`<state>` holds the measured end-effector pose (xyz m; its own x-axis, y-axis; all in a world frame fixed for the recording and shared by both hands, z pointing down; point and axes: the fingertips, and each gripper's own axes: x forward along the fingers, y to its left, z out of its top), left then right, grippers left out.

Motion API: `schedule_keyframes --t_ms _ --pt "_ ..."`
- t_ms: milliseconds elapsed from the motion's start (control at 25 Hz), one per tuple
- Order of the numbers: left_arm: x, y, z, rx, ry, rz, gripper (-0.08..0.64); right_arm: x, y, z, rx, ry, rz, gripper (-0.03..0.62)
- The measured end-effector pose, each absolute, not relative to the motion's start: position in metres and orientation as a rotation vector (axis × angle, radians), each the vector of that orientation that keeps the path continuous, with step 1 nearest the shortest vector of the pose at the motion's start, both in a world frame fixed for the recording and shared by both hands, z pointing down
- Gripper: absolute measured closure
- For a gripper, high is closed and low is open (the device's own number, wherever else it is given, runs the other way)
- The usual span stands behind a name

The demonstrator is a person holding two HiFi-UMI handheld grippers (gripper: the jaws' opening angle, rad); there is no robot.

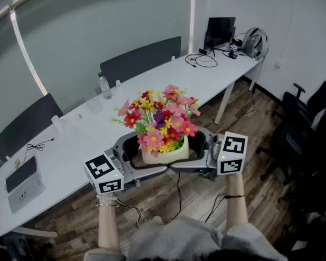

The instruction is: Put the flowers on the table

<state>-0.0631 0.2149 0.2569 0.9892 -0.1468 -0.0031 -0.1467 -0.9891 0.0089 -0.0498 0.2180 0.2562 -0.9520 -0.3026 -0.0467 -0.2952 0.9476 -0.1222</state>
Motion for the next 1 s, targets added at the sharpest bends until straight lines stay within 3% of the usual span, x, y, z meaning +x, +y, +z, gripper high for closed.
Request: schedule_keyframes --t_ms 1000 --pt "-0.033 0.191 0.271 3.102 -0.375 -0.005 0.074 -0.020 0.193 0.268 -0.336 3.084 -0.132 0.114"
